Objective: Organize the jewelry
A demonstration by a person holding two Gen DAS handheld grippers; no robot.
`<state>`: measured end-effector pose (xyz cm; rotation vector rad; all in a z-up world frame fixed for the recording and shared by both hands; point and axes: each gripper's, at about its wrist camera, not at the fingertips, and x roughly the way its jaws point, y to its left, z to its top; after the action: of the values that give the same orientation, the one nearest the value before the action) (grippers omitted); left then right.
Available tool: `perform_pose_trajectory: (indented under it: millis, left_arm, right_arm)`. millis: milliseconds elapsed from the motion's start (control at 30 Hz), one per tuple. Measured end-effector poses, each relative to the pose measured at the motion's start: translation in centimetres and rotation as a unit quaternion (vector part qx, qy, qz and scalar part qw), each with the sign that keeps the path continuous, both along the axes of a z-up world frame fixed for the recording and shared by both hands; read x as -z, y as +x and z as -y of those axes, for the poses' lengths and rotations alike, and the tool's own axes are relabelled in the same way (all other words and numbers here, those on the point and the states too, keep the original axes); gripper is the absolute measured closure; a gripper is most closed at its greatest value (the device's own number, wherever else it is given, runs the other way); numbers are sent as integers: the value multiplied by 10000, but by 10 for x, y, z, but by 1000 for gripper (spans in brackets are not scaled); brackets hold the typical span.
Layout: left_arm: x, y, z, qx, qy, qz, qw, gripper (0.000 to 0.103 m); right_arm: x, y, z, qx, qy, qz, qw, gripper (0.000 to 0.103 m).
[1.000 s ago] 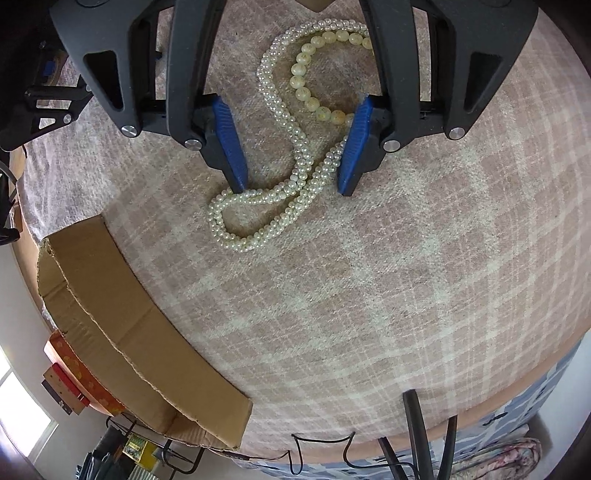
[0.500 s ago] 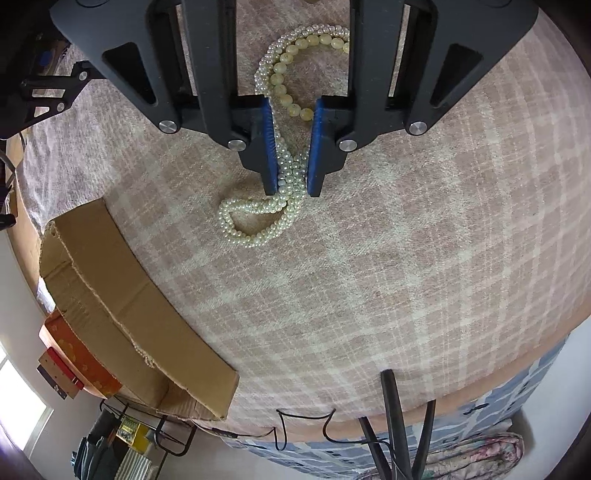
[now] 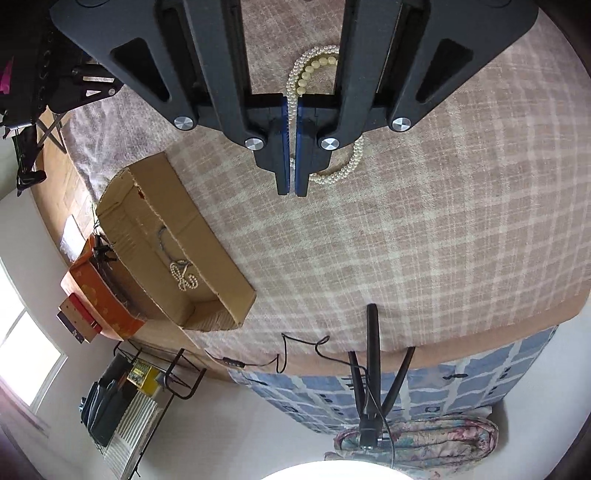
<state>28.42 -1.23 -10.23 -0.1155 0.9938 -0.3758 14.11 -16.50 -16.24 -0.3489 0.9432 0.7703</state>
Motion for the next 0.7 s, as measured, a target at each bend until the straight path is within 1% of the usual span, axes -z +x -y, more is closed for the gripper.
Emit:
perform_pose_trajectory:
  millis: [67,133,167,200,233,267,300,333,367,433,533,633,700]
  left_arm:
    - [1,2,-1,54,-35,-56,10000,103]
    - [9,4,-1,3,105,-108,9999,103]
    - [16,6,0,30,176,-175,9997,103]
    - [25,9,2,100,224,-359,9991,103]
    - [34,12,2,55,302,-512,9982,98]
    - [40,14,1,-37,399,-562,9976,87]
    - [47,16,1,-101,510,-587,9969,79]
    - [52,18,-1,-176,566,-651,9961,64]
    - [57,21,-2,-234,528,-749,9955,62]
    - [67,26,-4,-265,491,-945,9940,62]
    - [81,30,-4,-338,613,-1104,9914,62]
    - [92,34,-4,-409,653,-1232,9894,62]
    - [96,35,-2,-399,742,-1220,9889,62]
  right_arm:
    - [-1,0,0,14,-6,17,10000,95]
    - [-1,1,-1,16,-13,5,10000,95]
    - [-1,0,-2,12,-27,8,10000,95]
    - [-1,0,-3,4,-30,10,10000,95]
    - [-2,-1,-3,-8,-30,14,10000,95]
    - [-3,-1,-3,-15,-28,27,10000,95]
    - [-4,-2,-3,-15,-25,35,10000,95]
    - [-5,-3,-2,-15,-20,46,10000,95]
    - [-6,-3,-2,-6,-14,59,10000,95]
    - [-6,-3,0,19,7,61,10000,95]
    - [-6,0,3,58,23,38,10000,95]
    - [-5,2,5,74,30,31,10000,95]
    - [-6,4,5,81,37,31,10000,95]
